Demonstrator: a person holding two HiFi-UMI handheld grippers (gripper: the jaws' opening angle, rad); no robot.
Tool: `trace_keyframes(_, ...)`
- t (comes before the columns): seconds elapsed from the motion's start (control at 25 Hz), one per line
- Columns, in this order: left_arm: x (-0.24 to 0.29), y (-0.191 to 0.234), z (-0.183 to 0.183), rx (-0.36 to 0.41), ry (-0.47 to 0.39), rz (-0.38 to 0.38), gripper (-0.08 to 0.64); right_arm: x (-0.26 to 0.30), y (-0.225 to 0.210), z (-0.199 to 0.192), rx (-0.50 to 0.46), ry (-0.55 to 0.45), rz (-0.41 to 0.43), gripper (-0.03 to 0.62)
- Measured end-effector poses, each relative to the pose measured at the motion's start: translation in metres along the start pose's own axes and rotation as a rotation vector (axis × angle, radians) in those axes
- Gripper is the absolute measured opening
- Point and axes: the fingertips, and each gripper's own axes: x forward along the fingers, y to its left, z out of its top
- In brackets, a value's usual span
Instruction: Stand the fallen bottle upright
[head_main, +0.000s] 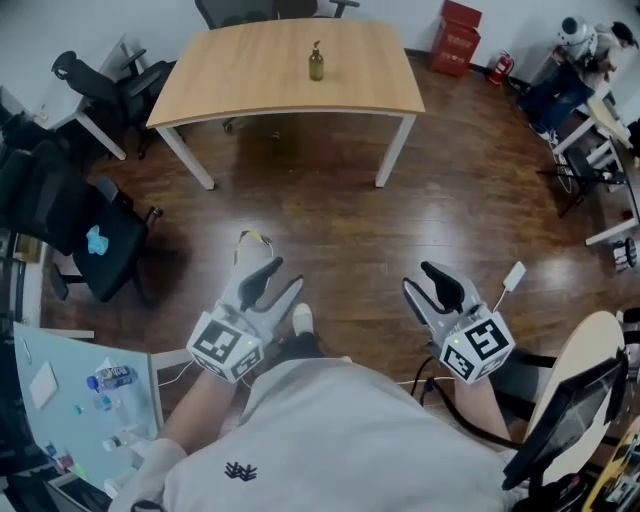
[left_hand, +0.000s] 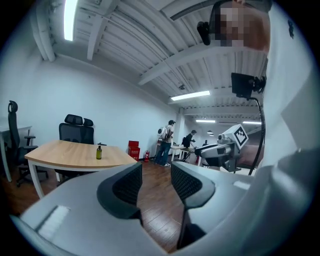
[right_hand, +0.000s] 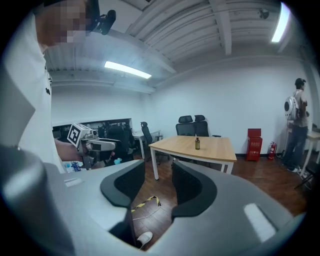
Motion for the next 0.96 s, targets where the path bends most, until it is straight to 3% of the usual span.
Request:
trace_keyframes(0.32,-0.029,-0.071,-0.018,0.012,0.011,-0.034,0.179,-0.057,0.031,-0.031,-0.041,0.011,-0.048,0.172)
trace_keyframes(0.52,-0.029,-0.081,-0.019,0.061,0.018,-0.036,0.179,-0.057,0.030,-0.028,-0.058,-0.013,-0.039,0.172)
trace_keyframes(0.96,-0.022,-0.079,-0.007,0.074,-0.003,-0.024,0.178,-0.065,0.024,-0.011,-0.097,-0.054,-0.054,0.170)
